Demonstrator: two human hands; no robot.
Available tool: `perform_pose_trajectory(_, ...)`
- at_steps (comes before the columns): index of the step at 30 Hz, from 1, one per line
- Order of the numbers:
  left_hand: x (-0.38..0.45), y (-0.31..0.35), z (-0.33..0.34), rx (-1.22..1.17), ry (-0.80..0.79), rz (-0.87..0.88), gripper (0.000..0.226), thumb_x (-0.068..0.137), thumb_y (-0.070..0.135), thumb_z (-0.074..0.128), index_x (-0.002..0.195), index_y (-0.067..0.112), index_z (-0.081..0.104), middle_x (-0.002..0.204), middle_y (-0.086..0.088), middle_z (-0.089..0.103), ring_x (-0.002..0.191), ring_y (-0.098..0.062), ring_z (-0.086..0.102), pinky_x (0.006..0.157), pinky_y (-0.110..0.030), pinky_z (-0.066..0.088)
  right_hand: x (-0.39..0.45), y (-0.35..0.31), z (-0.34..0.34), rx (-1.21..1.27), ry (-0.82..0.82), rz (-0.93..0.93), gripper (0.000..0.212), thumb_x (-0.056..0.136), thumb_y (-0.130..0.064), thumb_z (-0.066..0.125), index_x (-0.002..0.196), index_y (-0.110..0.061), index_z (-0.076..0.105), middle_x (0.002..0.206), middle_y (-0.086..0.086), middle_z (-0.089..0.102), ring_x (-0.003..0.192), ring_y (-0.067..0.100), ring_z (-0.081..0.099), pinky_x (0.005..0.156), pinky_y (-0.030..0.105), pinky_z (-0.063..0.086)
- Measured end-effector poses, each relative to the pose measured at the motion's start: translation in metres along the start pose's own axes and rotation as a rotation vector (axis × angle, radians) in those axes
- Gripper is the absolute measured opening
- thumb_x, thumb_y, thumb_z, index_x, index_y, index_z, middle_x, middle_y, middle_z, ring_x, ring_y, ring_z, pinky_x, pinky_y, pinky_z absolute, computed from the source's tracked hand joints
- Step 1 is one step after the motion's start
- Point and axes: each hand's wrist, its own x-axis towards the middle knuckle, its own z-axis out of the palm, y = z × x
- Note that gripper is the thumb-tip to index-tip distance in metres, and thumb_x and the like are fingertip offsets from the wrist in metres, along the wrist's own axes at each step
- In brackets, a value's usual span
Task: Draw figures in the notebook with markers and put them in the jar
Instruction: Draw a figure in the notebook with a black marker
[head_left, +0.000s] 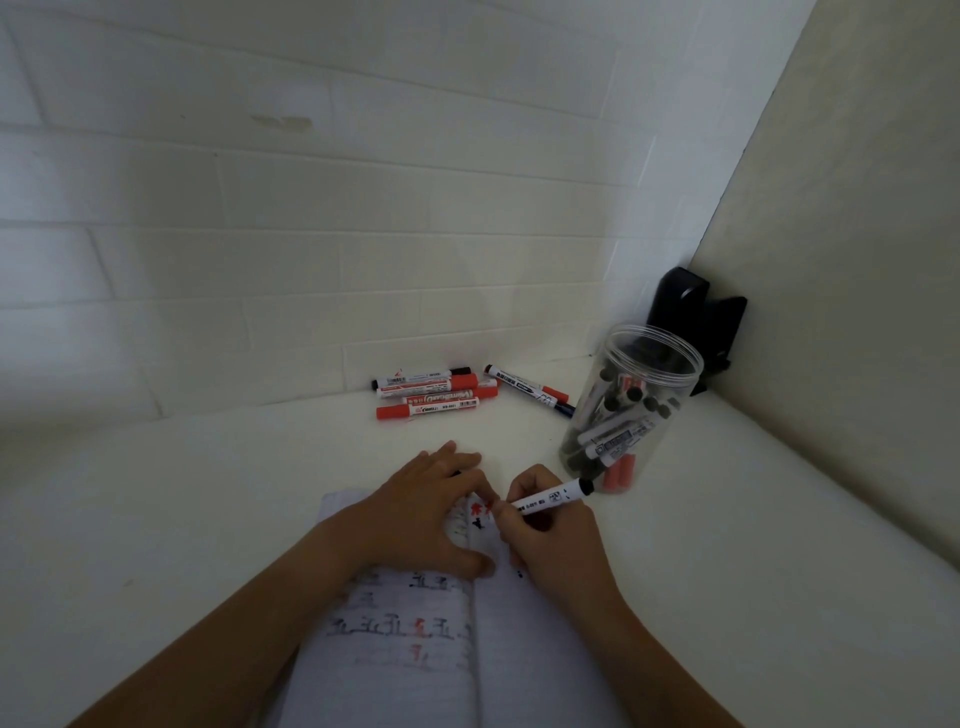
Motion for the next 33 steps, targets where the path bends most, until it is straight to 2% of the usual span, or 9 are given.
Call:
perform_pose_trajectory(7, -0.001, 0.002, -0.003, -0.006, -0.005, 0.009, 0.073, 0.069, 0.077, 0.068, 0.131, 0.048, 0.044, 0.164, 0.012, 0.015, 0.153, -0.011, -0.004, 0.125, -0.042, 0.004, 0.000, 0.002, 0.001, 0.014, -0.015, 0.002, 0.018, 0.092, -0.004, 0.070, 0.082, -0.006, 0.056, 0.056, 0.010, 0.058, 0.042, 0.014, 0.054, 0.044, 0.025, 0.046)
perform_pose_trajectory(9, -0.002, 0.003, -0.007, -0.019, -0.009, 0.014, 0.065, 0.077, 0.074, 0.064, 0.133, 0.047, 0.046, 0.164, 0.011, 0.017, 0.153, -0.010, -0.002, 0.124, -0.040, 0.007, 0.000, 0.003, 0.001, 0.017, -0.016, 0.000, 0.018, 0.092, -0.005, 0.070, 0.081, -0.009, 0.056, 0.056, 0.008, 0.058, 0.042, 0.015, 0.055, 0.044, 0.026, 0.046)
perform_pose_trajectory(12, -0.001, 0.002, -0.014, -0.145, 0.006, -0.004, 0.032, 0.103, 0.044, 0.046, 0.134, 0.042, 0.052, 0.162, 0.010, 0.025, 0.152, -0.006, 0.003, 0.124, -0.031, 0.008, -0.001, 0.005, 0.001, 0.023, -0.017, -0.006, 0.019, 0.092, -0.010, 0.071, 0.080, -0.013, 0.057, 0.055, 0.004, 0.059, 0.042, 0.016, 0.054, 0.044, 0.029, 0.046)
perform_pose_trajectory(16, 0.002, -0.005, -0.018, -0.169, 0.087, -0.006, 0.045, 0.096, -0.001, 0.043, 0.130, 0.021, 0.062, 0.150, 0.003, 0.047, 0.145, -0.009, 0.030, 0.112, -0.010, 0.016, 0.000, 0.006, 0.001, 0.014, -0.013, 0.002, 0.020, 0.092, -0.014, 0.073, 0.079, -0.015, 0.057, 0.056, 0.005, 0.060, 0.043, 0.016, 0.054, 0.045, 0.031, 0.046)
perform_pose_trajectory(18, 0.003, -0.010, -0.016, -0.121, 0.158, 0.014, 0.051, 0.087, -0.012, 0.045, 0.122, 0.017, 0.067, 0.136, 0.000, 0.059, 0.132, -0.012, 0.048, 0.111, -0.013, 0.028, 0.000, 0.006, 0.001, 0.006, -0.015, 0.002, 0.020, 0.092, -0.014, 0.072, 0.080, -0.014, 0.057, 0.056, 0.007, 0.061, 0.043, 0.015, 0.054, 0.045, 0.030, 0.046)
perform_pose_trajectory(21, 0.006, -0.017, -0.012, -0.069, 0.217, 0.041, 0.052, 0.082, -0.012, 0.051, 0.116, 0.022, 0.070, 0.122, 0.005, 0.062, 0.115, -0.010, 0.057, 0.102, -0.031, 0.046, 0.000, 0.005, 0.000, 0.035, -0.004, -0.001, 0.020, 0.094, -0.013, 0.071, 0.081, -0.011, 0.056, 0.055, 0.008, 0.060, 0.042, 0.016, 0.053, 0.045, 0.029, 0.046)
perform_pose_trajectory(25, 0.006, -0.015, -0.014, 0.012, 0.327, 0.033, 0.041, 0.086, -0.002, 0.060, 0.112, 0.028, 0.069, 0.108, 0.009, 0.060, 0.099, -0.009, 0.057, 0.088, -0.033, 0.052, 0.001, 0.001, -0.007, 0.146, 0.036, 0.024, 0.018, 0.098, -0.014, 0.069, 0.089, -0.006, 0.055, 0.054, 0.006, 0.059, 0.040, 0.016, 0.051, 0.040, 0.026, 0.042)
perform_pose_trajectory(28, 0.006, -0.011, -0.015, -0.061, 0.434, 0.043, 0.036, 0.090, 0.000, 0.064, 0.113, 0.027, 0.067, 0.107, 0.010, 0.060, 0.098, -0.009, 0.058, 0.084, -0.031, 0.052, 0.003, -0.003, -0.009, 0.261, 0.053, 0.036, 0.014, 0.098, -0.015, 0.068, 0.094, -0.006, 0.058, 0.064, 0.019, 0.064, 0.045, 0.025, 0.055, 0.041, 0.027, 0.042)
perform_pose_trajectory(33, 0.005, -0.001, -0.014, -0.099, 0.434, 0.104, 0.031, 0.091, 0.002, 0.065, 0.107, 0.028, 0.065, 0.101, 0.014, 0.060, 0.093, -0.004, 0.057, 0.080, -0.033, 0.052, 0.003, -0.006, -0.009, 0.374, 0.098, 0.026, 0.009, 0.103, -0.010, 0.059, 0.097, -0.003, 0.060, 0.080, 0.013, 0.070, 0.047, 0.028, 0.055, 0.041, 0.025, 0.039)
